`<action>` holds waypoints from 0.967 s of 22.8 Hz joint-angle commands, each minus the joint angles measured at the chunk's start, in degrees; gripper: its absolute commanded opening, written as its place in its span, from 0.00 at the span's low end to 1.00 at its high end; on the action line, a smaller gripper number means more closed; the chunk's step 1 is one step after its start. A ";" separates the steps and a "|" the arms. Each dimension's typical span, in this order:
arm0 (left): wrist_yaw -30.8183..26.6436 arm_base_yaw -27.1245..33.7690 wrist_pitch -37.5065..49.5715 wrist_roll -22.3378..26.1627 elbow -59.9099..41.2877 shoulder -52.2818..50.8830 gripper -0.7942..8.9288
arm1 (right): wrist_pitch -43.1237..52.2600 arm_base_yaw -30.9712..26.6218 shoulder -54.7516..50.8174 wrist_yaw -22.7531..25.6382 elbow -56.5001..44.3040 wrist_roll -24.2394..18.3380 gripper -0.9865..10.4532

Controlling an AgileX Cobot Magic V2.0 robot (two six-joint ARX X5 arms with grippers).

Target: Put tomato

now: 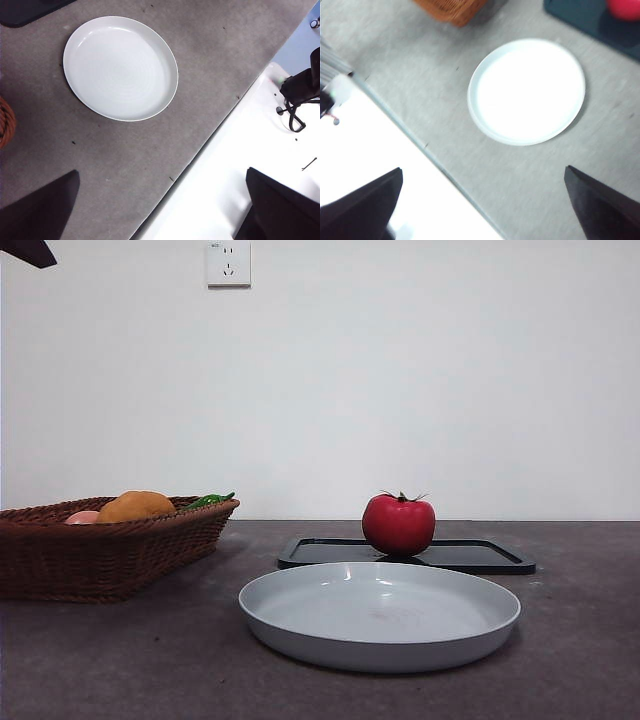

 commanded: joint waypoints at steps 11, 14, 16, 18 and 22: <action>0.11 -0.22 0.42 0.50 1.14 0.44 0.63 | 0.24 0.33 -1.20 -0.13 0.00 1.16 0.54; 0.11 -0.22 0.44 0.50 1.14 0.44 0.62 | 0.22 0.33 -1.25 -0.11 0.00 1.14 0.53; 0.11 -0.22 0.42 0.50 1.14 0.44 0.60 | 0.22 0.33 -1.25 -0.11 0.00 1.16 0.53; 0.11 -0.22 0.42 0.50 1.14 0.44 0.50 | 0.22 0.33 -1.22 -0.11 0.00 1.14 0.49; 0.11 -0.22 0.44 0.50 1.14 0.44 0.27 | 0.24 0.33 -1.25 -0.09 0.00 1.14 0.28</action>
